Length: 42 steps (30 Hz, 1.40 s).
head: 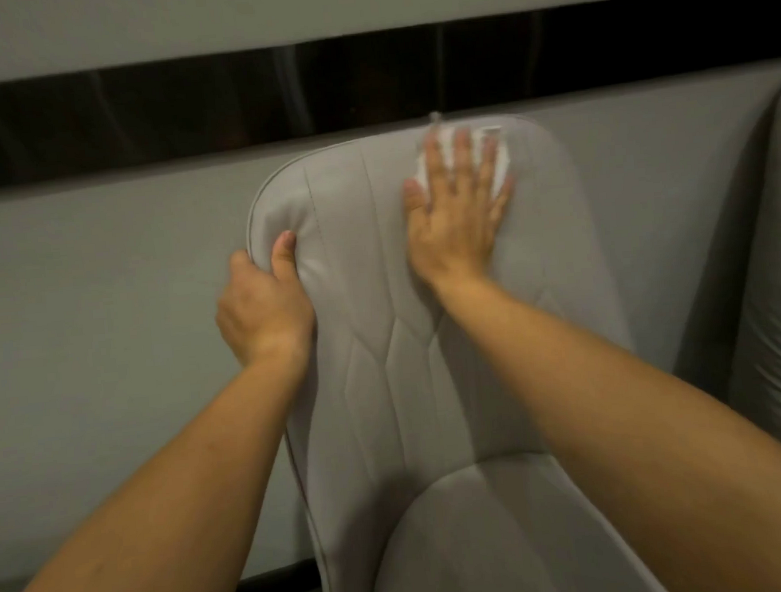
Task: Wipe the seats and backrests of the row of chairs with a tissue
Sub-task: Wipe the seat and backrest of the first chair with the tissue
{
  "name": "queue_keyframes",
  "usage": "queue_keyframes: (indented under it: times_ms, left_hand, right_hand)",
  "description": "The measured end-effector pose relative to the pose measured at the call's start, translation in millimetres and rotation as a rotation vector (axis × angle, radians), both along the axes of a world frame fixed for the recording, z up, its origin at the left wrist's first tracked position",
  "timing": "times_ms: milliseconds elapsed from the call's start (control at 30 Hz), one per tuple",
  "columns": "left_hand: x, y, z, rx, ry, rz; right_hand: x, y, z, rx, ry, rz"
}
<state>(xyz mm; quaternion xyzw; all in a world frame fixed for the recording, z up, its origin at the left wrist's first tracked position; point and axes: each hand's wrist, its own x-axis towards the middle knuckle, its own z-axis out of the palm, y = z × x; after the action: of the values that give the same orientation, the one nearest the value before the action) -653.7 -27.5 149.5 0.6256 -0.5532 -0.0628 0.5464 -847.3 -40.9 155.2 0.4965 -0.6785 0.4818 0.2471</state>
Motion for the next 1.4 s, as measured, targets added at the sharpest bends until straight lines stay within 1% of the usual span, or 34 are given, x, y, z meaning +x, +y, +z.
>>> queue_keyframes:
  times_ms: [33, 100, 167, 300, 367, 400, 433, 500, 567, 633, 700, 733, 800, 900, 1033, 1133, 1200, 1267, 1400]
  left_hand:
    - [-0.3, -0.9, -0.4, -0.003, -0.004, -0.002]
    - [0.3, -1.6, -0.9, -0.003, -0.014, 0.007]
    - [0.2, -1.7, -0.9, -0.009, -0.022, 0.009]
    - [0.7, -1.1, -1.3, -0.008, -0.021, 0.011]
    - [1.3, 1.2, -1.4, 0.002, -0.029, 0.008]
    - [1.7, 1.6, -1.1, 0.002, -0.028, 0.006]
    - [1.6, 2.1, -0.9, 0.000, -0.026, 0.005]
    - [1.0, 1.8, -1.6, 0.005, -0.027, 0.011]
    - [0.7, 1.6, -1.9, 0.017, -0.041, 0.023]
    - [1.4, 1.5, -1.5, 0.022, -0.049, 0.034]
    - [1.8, 1.0, -1.0, 0.026, -0.050, 0.037]
    - [1.8, 0.9, -0.9, 0.028, -0.050, 0.039]
    - [1.9, 1.2, -0.4, 0.028, -0.053, 0.041]
    - [2.4, 1.4, 0.2, 0.030, -0.063, 0.043]
    - [1.7, 2.0, 0.1, 0.029, -0.067, 0.047]
    - [1.5, 2.6, -0.5, 0.029, -0.072, 0.051]
    - [1.0, 2.4, -0.4, 0.030, -0.084, 0.053]
    - [0.7, 1.8, -0.1, 0.029, -0.097, 0.055]
    - [-0.6, -1.3, -1.6, 0.028, -0.126, 0.066]
  right_hand:
    - [13.5, -0.4, -1.9, -0.004, 0.088, 0.047]
    - [38.3, 1.3, -8.7, 0.050, 0.255, 0.137]
    - [48.9, 4.1, -16.5, 0.101, 0.378, 0.182]
    - [18.8, 8.8, -19.4, 0.133, 0.693, 0.187]
    - [-13.1, 11.1, -18.9, 0.132, 0.791, 0.149]
    - [-30.7, 13.8, -19.3, 0.143, 0.776, 0.104]
    - [-48.8, 18.1, -21.5, 0.157, 0.719, 0.045]
    - [-80.9, 30.2, -31.4, 0.186, 0.560, -0.074]
    - [-95.0, 42.8, -42.9, 0.229, 0.429, -0.151]
    - [-86.3, 46.1, -50.6, 0.232, 0.290, -0.200]
    - [-62.5, 41.5, -58.4, 0.168, 0.126, -0.219]
    - [-47.6, 38.1, -64.8, 0.118, 0.061, -0.210]
    - [-16.1, 31.7, -83.3, 0.049, 0.009, -0.136]
    - [33.3, 29.9, -115.4, 0.022, 0.024, 0.038]
    - [95.5, 44.4, -161.8, 0.041, 0.112, 0.306]
    - [114.8, 55.4, -186.5, 0.018, 0.107, 0.419]
    - [109.6, 59.9, -198.4, -0.008, 0.148, 0.452]
    - [91.0, 62.2, -213.2, -0.001, 0.303, 0.435]
    - [16.3, 62.4, -226.7, 0.081, 0.720, 0.316]
